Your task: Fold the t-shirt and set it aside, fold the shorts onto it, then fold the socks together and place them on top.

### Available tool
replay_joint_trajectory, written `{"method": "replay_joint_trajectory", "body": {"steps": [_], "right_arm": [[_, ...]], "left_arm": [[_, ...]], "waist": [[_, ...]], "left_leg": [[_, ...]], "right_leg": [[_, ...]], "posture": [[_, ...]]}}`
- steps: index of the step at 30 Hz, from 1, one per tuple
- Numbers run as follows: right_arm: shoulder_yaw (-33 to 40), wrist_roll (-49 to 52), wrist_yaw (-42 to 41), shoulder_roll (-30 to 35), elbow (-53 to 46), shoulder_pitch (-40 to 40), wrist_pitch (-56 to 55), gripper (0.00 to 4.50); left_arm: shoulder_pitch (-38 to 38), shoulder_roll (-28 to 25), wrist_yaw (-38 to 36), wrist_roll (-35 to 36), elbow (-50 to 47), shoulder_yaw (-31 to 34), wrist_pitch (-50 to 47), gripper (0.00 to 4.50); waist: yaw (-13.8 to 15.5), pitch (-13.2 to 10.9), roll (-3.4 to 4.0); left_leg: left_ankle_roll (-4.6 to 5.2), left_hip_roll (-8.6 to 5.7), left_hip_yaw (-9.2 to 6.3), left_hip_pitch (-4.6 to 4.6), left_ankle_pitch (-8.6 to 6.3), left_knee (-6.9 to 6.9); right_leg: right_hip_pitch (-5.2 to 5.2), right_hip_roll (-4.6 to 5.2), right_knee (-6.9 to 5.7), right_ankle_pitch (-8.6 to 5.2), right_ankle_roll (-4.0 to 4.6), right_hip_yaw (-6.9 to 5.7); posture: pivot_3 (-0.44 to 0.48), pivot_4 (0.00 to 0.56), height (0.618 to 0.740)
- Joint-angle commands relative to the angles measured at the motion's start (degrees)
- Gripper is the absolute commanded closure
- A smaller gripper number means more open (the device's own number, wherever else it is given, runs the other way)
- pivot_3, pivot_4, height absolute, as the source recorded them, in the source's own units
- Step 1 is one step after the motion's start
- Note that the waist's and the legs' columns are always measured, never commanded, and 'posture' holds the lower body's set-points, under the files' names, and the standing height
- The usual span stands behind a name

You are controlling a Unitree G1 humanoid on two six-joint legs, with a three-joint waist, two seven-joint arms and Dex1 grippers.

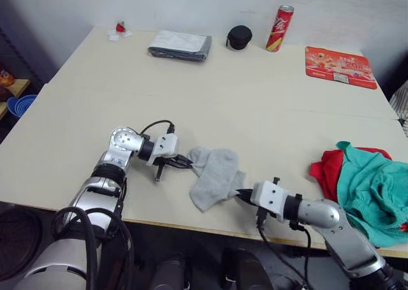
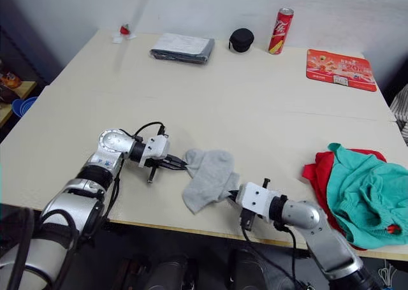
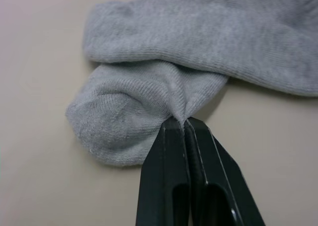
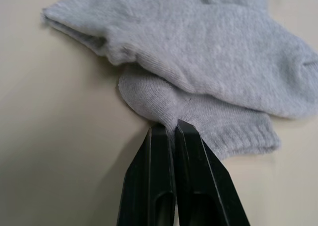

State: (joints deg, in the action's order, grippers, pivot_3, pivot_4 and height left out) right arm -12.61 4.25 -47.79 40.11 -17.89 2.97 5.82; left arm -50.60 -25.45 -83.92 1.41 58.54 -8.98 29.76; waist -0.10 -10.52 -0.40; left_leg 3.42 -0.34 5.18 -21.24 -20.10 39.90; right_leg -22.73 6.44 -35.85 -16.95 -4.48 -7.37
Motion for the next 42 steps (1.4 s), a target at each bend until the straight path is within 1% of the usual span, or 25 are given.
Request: {"method": "replay_joint_trajectory", "body": {"steps": [1, 5, 9, 12, 15, 16, 17, 19, 22, 24, 25, 26, 27, 30, 31, 33, 36, 39, 42], "right_arm": [[2.3, 3.4, -6.8, 2.0, 6.4, 2.4, -6.1, 4.5], [2.5, 3.2, -10.3, 2.0, 16.5, 7.7, -13.2, 4.5], [2.1, 2.2, -12.8, 1.2, 25.1, 11.8, -19.7, 4.5], [2.0, 1.6, -13.5, 0.8, 29.5, 14.1, -22.6, 4.5], [2.3, 2.5, -14.5, 0.6, 31.3, 15.1, -22.0, 4.5], [2.6, 3.1, -14.8, 0.7, 31.2, 14.9, -21.7, 4.5], [3.0, 4.9, -16.0, 1.1, 29.9, 14.2, -20.0, 4.13], [4.3, 5.1, -15.3, 1.9, 28.4, 12.9, -20.3, 3.79], [7.4, 7.0, -15.4, 4.3, 24.0, 9.3, -18.2, 2.79], [10.3, 9.8, -15.8, 6.5, 19.2, 5.6, -15.0, 2.11], [12.3, 12.1, -16.2, 7.9, 16.0, 2.8, -12.7, 1.73], [14.4, 14.8, -16.6, 9.2, 12.5, -0.1, -9.7, 1.46], [16.8, 17.9, -16.6, 10.4, 8.5, -3.6, -5.9, 1.04], [23.7, 28.1, -13.0, 11.7, -2.8, -12.9, 6.7, 0.01], [25.5, 31.9, -10.8, 11.6, -6.4, -15.5, 11.7, 0.0], [28.4, 40.8, -4.3, 11.0, -13.7, -20.4, 22.2, 0.0], [27.4, 51.9, 9.5, 9.1, -22.4, -25.1, 35.1, 0.0], [22.7, 57.8, 21.9, 5.7, -26.3, -25.1, 42.8, 0.0], [19.1, 61.8, 30.9, 1.0, -27.1, -22.9, 46.1, 0.0]], "left_arm": [[8.1, -3.3, -2.1, 2.7, -13.2, 0.2, -6.4, 4.47], [20.9, -7.6, 3.3, 6.9, -37.0, 2.8, -19.7, 4.47], [32.5, -11.0, 8.7, 9.4, -55.0, 4.9, -28.3, 4.47], [37.0, -11.7, 12.8, 9.9, -61.5, 5.6, -32.1, 4.47], [39.7, -11.8, 15.1, 10.8, -64.4, 5.5, -35.1, 4.47], [40.0, -11.9, 15.4, 11.2, -64.9, 5.4, -36.0, 4.47], [40.2, -12.0, 15.7, 11.8, -65.3, 5.4, -37.3, 4.14], [40.1, -12.1, 16.0, 13.3, -66.1, 5.7, -39.4, 3.84], [39.8, -13.3, 14.2, 15.9, -66.6, 6.7, -40.0, 2.88], [39.8, -15.7, 11.0, 18.8, -67.1, 7.4, -42.1, 2.25], [39.8, -17.5, 8.8, 20.4, -67.2, 7.7, -44.0, 1.89], [39.5, -19.1, 6.8, 21.8, -67.0, 7.9, -45.8, 1.63], [38.7, -20.8, 5.3, 23.7, -66.8, 8.0, -49.1, 1.26], [34.3, -22.7, 5.2, 28.3, -65.2, 8.2, -59.0, 0.26], [32.5, -22.5, 5.8, 28.9, -64.2, 8.1, -61.4, 0.04], [27.7, -21.0, 7.6, 28.6, -60.6, 7.2, -65.0, 0.04], [18.6, -17.0, 10.0, 27.4, -53.3, 3.9, -71.4, 0.04], [10.6, -12.3, 11.8, 22.1, -44.5, -1.5, -71.6, 0.04], [4.2, -6.7, 13.2, 18.7, -34.7, -3.6, -68.1, 0.04]], "waist": [[-0.3, 0.0, 0.0], [-0.8, 0.0, 0.04], [-1.3, -0.1, 0.1], [-1.1, -0.1, 0.17], [-1.1, -0.1, 0.21], [-1.1, -0.1, 0.22], [-1.1, -0.1, 0.23], [-1.0, -0.1, 0.25], [-0.3, -0.2, 0.36], [0.0, -0.2, 0.41], [0.1, -0.2, 0.47], [0.2, -0.3, 0.58], [0.4, -0.4, 0.72], [0.6, -0.5, 0.88], [0.7, -0.5, 0.9], [0.9, -0.5, 0.9], [1.3, -0.5, 0.88], [1.5, -0.5, 0.84], [1.5, -0.5, 0.79]], "left_leg": [[-0.02, 0.02, 0.0, 0.03, -0.01, 0.0], [-0.03, 0.06, -0.05, 0.14, -0.01, 0.01], [-0.04, 0.06, -0.13, 0.15, -0.02, 0.02], [-0.06, 0.05, -0.14, 0.18, -0.02, 0.03], [-0.07, 0.04, -0.17, 0.19, -0.02, 0.07], [-0.07, 0.04, -0.17, 0.2, -0.03, 0.07], [-0.09, 0.04, -0.18, 0.19, -0.03, 0.06], [-0.1, 0.04, -0.19, 0.18, -0.04, 0.05], [-0.11, 0.04, -0.2, 0.14, -0.05, 0.04], [-0.13, 0.04, -0.2, 0.14, -0.08, 0.04], [-0.13, 0.04, -0.22, 0.12, -0.08, 0.03], [-0.14, 0.04, -0.23, 0.11, -0.09, 0.0], [-0.15, 0.04, -0.24, 0.09, -0.09, -0.02], [-0.13, 0.04, -0.29, 0.07, -0.09, -0.06], [-0.13, 0.04, -0.29, 0.09, -0.09, -0.05], [-0.12, 0.04, -0.3, 0.11, -0.09, -0.02], [-0.12, 0.05, -0.31, 0.14, -0.09, -0.04], [-0.13, 0.03, -0.32, 0.08, -0.1, -0.05], [-0.12, 0.0, -0.29, 0.01, -0.1, -0.05]], "right_leg": [[0.02, 0.0, 0.0, 0.0, 0.0, 0.0], [0.14, 0.02, 0.0, 0.0, 0.0, 0.02], [0.17, 0.06, 0.03, 0.0, 0.01, 0.02], [0.21, 0.09, 0.16, 0.0, 0.01, 0.03], [0.22, 0.11, 0.21, 0.0, 0.02, 0.05], [0.22, 0.11, 0.2, 0.0, 0.02, 0.05], [0.22, 0.11, 0.21, 0.0, 0.02, 0.04], [0.21, 0.11, 0.21, 0.0, 0.02, 0.03], [0.2, 0.11, 0.23, 0.0, 0.02, 0.02], [0.2, 0.11, 0.25, 0.0, 0.02, 0.02], [0.19, 0.11, 0.26, 0.0, 0.02, 0.01], [0.19, 0.11, 0.3, -0.01, 0.04, 0.0], [0.18, 0.11, 0.31, -0.01, 0.05, -0.01], [0.18, 0.11, 0.34, -0.01, 0.05, -0.02], [0.22, 0.11, 0.38, -0.01, 0.05, -0.02], [0.22, 0.12, 0.33, -0.01, 0.05, 0.01], [0.2, 0.12, 0.29, -0.02, 0.05, 0.02], [0.17, 0.11, 0.32, -0.01, 0.05, 0.02], [0.15, 0.1, 0.31, -0.01, 0.04, 0.0]], "posture": [[0.0, 0.15, 0.74], [0.0, 0.15, 0.74], [0.0, 0.15, 0.74], [0.0, 0.15, 0.74], [0.0, 0.15, 0.74], [0.0, 0.15, 0.74], [0.0, 0.15, 0.74], [0.0, 0.15, 0.74], [0.0, 0.15, 0.74], [0.0, 0.15, 0.74], [0.0, 0.15, 0.74], [0.0, 0.15, 0.74], [0.0, 0.15, 0.74], [0.0, 0.15, 0.74], [0.0, 0.15, 0.74], [0.0, 0.15, 0.74], [0.0, 0.15, 0.74], [0.0, 0.15, 0.74], [0.0, 0.15, 0.74]]}}
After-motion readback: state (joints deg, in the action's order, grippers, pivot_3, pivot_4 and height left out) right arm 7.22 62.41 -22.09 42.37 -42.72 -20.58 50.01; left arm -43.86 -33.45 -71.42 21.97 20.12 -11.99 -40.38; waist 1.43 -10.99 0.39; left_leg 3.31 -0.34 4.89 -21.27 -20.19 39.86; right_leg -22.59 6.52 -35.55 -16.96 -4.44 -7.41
